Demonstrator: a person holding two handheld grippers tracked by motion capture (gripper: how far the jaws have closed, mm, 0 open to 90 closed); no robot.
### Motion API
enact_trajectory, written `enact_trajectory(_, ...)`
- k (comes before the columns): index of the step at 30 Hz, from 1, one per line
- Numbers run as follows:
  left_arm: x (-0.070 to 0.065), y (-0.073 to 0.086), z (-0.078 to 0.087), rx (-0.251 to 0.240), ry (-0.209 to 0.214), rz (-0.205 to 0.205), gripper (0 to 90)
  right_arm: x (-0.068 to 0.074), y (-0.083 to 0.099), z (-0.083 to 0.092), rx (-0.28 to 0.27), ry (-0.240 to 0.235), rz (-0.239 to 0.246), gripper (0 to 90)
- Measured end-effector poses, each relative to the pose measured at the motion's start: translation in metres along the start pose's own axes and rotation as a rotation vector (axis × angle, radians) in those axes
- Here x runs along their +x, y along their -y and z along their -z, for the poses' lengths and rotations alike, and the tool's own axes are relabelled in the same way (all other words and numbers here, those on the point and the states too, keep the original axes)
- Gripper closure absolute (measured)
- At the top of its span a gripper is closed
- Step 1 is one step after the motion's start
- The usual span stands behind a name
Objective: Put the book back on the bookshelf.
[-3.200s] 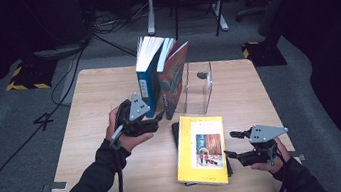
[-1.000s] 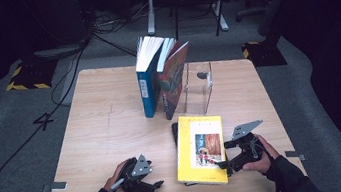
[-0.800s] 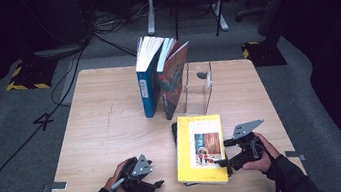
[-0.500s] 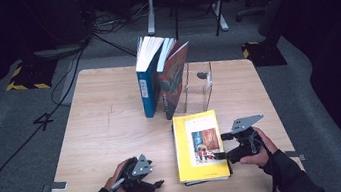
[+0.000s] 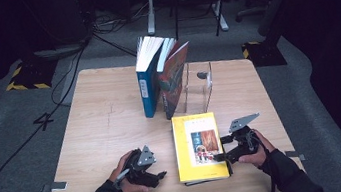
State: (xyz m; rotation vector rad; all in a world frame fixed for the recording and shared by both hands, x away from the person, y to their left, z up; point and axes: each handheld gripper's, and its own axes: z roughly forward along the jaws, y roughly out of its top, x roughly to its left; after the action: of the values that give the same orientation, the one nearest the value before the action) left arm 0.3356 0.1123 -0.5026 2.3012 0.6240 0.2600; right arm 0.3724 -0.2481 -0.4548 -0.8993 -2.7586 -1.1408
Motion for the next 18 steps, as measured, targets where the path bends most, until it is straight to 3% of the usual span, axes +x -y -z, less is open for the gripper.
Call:
enact_trajectory(5,0.011,-0.010,-0.008,-0.022,0.013,0.014,21.1,-0.003,0.000,-0.002,0.005,-0.008,-0.002,15.9)
enact_trajectory(9,0.019,-0.022,-0.013,-0.046,-0.011,0.005,23.0,-0.005,0.001,-0.002,-0.007,-0.017,-0.003,14.7)
enact_trajectory(12,0.026,-0.033,-0.018,-0.064,-0.032,0.041,26.2,-0.005,0.004,-0.002,-0.026,-0.019,-0.001,15.3)
enact_trajectory(15,0.029,-0.039,-0.019,-0.083,-0.038,0.053,28.0,0.000,0.001,-0.001,-0.035,0.005,0.046,18.9)
enact_trajectory(18,0.033,-0.047,-0.023,-0.089,-0.052,0.044,29.2,0.000,0.001,-0.001,-0.031,0.009,0.053,19.0)
